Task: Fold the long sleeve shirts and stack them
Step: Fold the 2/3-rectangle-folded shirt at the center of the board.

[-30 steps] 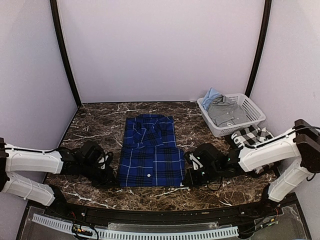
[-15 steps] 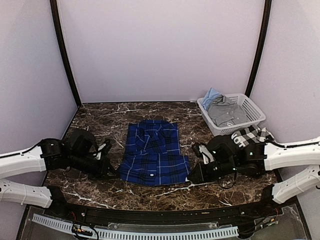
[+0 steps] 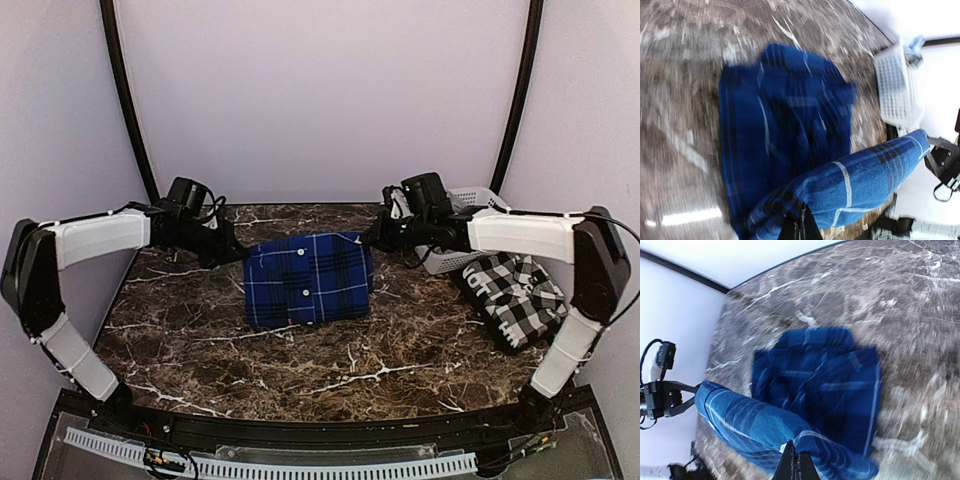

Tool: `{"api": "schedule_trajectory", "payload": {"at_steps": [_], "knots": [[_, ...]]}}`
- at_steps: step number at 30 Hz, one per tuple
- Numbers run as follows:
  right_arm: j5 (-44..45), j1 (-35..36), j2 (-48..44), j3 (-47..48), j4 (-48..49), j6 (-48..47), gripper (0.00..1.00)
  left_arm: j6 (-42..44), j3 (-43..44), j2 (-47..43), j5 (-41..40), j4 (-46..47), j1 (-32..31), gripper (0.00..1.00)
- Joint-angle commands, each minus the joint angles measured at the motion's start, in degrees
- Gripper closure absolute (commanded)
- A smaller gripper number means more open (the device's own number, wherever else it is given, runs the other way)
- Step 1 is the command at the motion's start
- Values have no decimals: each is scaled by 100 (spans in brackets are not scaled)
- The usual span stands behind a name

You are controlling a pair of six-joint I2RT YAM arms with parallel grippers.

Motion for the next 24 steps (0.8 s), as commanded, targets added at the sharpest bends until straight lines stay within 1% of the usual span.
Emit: {"api": "schedule_trajectory", "payload": {"at_steps": [1,2,3,4,5,6,7,9,11,14,17,18,19,20,21,22,23,24], "knots": [[-221,-542,1784,1106,687,-310,100,251,715,1765,306,1314,487,100],[-274,-622,2043,1393,711,-306,100,240,1041,2028,283,1366,513,100],[-341,-692,2464,1680,716,-280,100,260,1247,2544,226,1380,539,100],[-439,-752,2823,1916,716,-248,100,295,1603,2761,208,1373,539,100],[-557,-789,3227,2153,689,-213,100,301,1752,3158,181,1373,545,100],[-639,-816,3472,2308,678,-175,100,285,1953,3322,181,1395,546,100],[-673,-821,3649,2415,665,-135,100,274,2028,3575,185,1416,547,100],[-799,-815,3783,2430,704,-113,100,211,2107,3774,288,1477,540,100],[-791,-804,3673,2022,911,-81,100,121,1851,3729,400,1601,516,100],[-817,-768,3284,1224,1182,-82,100,10,1318,3422,442,1771,410,100],[-789,-696,2656,187,1598,-38,100,-198,380,2747,451,2154,274,100],[-805,-673,2443,-161,1713,-1,100,-283,195,2576,389,2199,178,100],[-819,-646,2194,-481,1809,20,100,-375,-196,2213,360,2274,130,100],[-796,-597,1956,-766,1873,22,100,-416,-378,1832,280,2294,19,100],[-740,-545,1678,-1037,1901,7,100,-494,-737,1614,226,2294,-38,100],[-704,-498,1429,-1252,1889,-9,100,-520,-895,1157,93,2286,-157,100],[-682,-461,1191,-1450,1844,-35,100,-564,-1191,942,14,2239,-213,100],[-675,-418,969,-1626,1817,-49,100,-572,-1315,548,-149,2197,-322,100]]}}
